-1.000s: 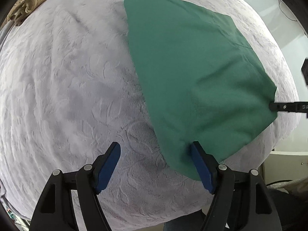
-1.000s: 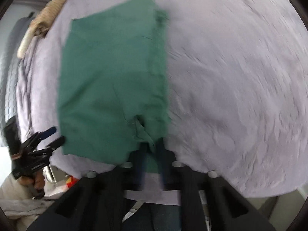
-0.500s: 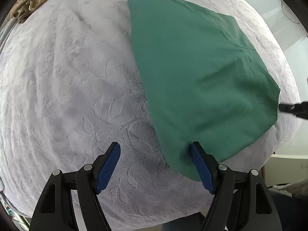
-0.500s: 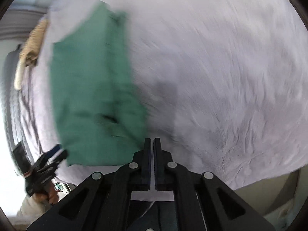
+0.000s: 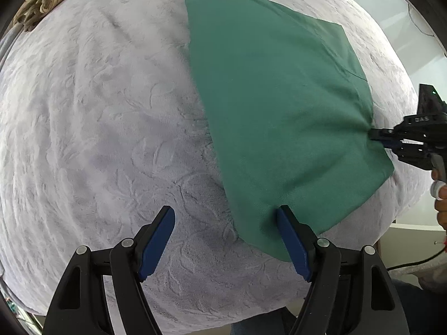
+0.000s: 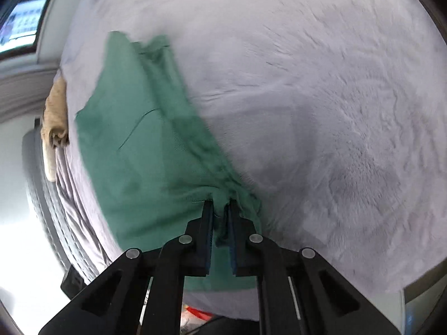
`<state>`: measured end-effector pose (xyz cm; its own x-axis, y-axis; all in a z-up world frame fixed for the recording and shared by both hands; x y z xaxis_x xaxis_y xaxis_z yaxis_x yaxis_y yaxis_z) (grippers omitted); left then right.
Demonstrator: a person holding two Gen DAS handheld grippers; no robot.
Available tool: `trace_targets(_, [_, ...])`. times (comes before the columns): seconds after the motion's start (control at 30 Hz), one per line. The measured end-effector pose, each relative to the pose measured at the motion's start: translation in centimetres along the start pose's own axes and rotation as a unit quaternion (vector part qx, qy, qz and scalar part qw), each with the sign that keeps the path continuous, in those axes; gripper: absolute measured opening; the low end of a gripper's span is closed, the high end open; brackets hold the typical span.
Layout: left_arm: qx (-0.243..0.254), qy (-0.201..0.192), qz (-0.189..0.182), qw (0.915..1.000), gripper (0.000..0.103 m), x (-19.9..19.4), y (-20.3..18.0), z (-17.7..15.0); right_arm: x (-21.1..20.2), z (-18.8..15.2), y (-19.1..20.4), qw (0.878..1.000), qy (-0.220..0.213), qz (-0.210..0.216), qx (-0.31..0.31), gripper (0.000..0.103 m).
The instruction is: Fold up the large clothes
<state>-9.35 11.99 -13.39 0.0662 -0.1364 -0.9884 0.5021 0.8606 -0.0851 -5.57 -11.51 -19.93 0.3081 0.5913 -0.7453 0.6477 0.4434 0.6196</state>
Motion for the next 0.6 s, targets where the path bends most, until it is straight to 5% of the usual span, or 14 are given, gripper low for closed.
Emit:
trace_targets(0.23, [-0.007, 0.003, 0.001, 1.0000, 0.076, -0.1, -0.1, 0.3, -2.0, -2.6, 5.5, 0.984, -0.004, -0.116, -0.136, 0.012])
trace_targets(0.43, [-0.005, 0.005, 0.002, 1.0000, 0.076, -0.1, 0.4, 0.5, -3.7, -4.4, 7.4, 0.971, -0.022, -0.142, -0.189, 0.012])
trace_targets(0.6, [0.000, 0.008, 0.005, 1.0000, 0.077, -0.1, 0.3, 0.7, -4.8, -2.7, 6.0, 0.972, -0.031, -0.156, -0.173, 0.012])
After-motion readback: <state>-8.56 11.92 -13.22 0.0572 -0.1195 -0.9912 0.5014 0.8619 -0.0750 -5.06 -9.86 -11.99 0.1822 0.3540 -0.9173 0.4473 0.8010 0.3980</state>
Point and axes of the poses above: each gripper's, at about its wrist camera, not at the fingertips, and x roughly the way its jaws point, y to its left, z to its top, the point moved 3 cm from there along x, roughly the way its jaws point, and after that the axes turned 5 degrees about z, right-handed, at the moved point
